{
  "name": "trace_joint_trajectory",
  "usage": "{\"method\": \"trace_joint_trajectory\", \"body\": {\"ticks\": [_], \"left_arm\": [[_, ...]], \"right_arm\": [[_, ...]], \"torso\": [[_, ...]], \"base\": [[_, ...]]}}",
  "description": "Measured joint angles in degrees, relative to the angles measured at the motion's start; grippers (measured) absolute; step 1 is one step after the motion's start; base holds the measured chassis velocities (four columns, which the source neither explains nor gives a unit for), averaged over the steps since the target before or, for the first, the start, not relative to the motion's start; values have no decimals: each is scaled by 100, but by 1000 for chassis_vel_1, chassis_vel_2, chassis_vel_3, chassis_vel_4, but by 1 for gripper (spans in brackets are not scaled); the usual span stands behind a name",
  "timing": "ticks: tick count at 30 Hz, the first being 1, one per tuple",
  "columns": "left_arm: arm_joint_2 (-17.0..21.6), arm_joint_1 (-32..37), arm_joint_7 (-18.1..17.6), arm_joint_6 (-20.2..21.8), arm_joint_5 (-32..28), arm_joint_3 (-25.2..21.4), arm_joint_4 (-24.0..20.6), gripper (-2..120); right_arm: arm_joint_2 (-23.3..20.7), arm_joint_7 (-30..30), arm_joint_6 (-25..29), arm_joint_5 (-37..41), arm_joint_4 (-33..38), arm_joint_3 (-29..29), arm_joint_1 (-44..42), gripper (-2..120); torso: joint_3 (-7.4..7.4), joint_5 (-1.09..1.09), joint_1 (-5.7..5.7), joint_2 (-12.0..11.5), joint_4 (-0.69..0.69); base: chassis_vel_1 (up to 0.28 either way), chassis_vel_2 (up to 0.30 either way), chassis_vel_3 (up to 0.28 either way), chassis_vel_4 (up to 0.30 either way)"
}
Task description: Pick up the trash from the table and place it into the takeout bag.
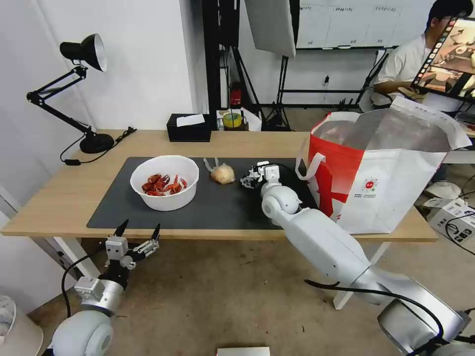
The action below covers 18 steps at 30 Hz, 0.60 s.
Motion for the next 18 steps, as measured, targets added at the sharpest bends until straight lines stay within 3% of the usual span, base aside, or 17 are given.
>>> {"method": "trace_joint_trajectory", "body": {"ticks": [18], "left_arm": [[-10, -35, -10, 0, -22, 50, 12, 100]], "right_arm": [[33, -197, 3, -8, -26, -11, 28, 98]], "torso": [[0, 0, 0, 0, 0]], "base": [[0, 0, 0, 0]]}}
